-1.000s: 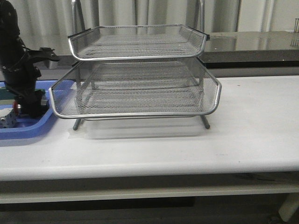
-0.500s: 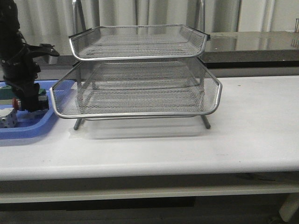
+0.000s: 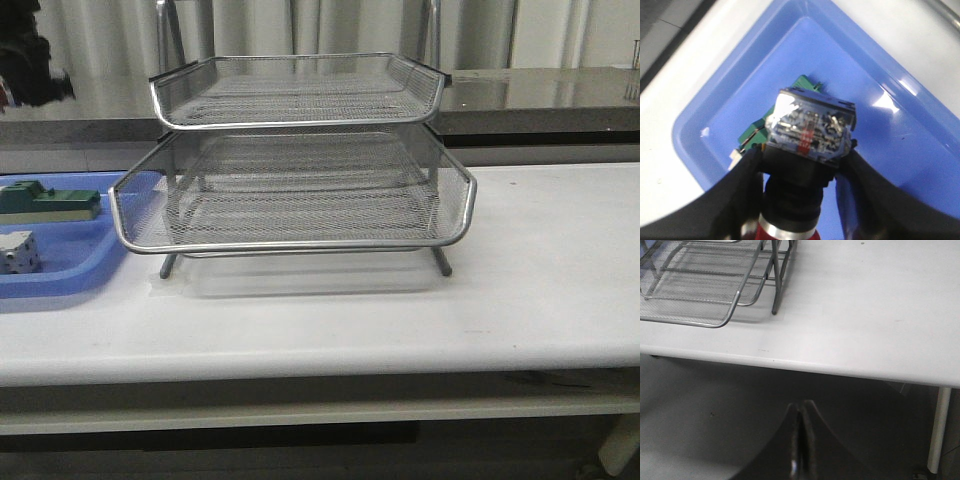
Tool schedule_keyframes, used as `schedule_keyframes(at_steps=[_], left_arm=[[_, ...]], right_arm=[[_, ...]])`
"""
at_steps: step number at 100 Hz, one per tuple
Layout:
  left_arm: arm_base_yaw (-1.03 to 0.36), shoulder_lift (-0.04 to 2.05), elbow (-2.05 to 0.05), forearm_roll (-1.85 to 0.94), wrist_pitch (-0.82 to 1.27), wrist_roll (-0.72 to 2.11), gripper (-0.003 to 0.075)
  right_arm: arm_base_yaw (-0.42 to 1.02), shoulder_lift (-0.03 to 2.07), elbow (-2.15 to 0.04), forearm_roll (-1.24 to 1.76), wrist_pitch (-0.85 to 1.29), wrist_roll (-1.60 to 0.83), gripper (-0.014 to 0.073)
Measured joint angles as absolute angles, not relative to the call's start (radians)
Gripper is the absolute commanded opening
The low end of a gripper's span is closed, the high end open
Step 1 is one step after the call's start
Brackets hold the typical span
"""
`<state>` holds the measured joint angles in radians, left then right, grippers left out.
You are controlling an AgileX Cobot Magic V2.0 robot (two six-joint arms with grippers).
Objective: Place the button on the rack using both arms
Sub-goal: 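Lift the push button and carry it over the pulled-out tier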
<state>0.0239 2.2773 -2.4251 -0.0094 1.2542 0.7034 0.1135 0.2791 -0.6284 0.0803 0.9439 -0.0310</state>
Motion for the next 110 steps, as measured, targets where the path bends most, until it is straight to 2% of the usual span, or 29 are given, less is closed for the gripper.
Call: schedule_keyframes(at_steps=[35, 59, 87, 110], left_arm=[[0.026, 2.052, -2.405, -0.117, 1.265, 0.660, 0.0062], [-0.002, 1.851, -2.202, -0.125, 1.266, 0.656, 0.0062], [-0.112, 1.668, -1.933, -0.135, 1.268, 0.679, 0.0062], [-0.277, 1.643, -1.859, -0.137, 1.270, 0.681, 0.0062]], right_arm=[[0.114, 0.279, -0.628, 0.080, 0.944, -0.031, -0.0071], [0.114, 0.279, -0.628, 0.080, 0.944, -0.031, -0.0071], [0.114, 0.279, -0.628, 0.080, 0.944, -0.031, -0.0071], [0.114, 0.279, -0.628, 0.080, 0.944, -0.031, -0.0071]])
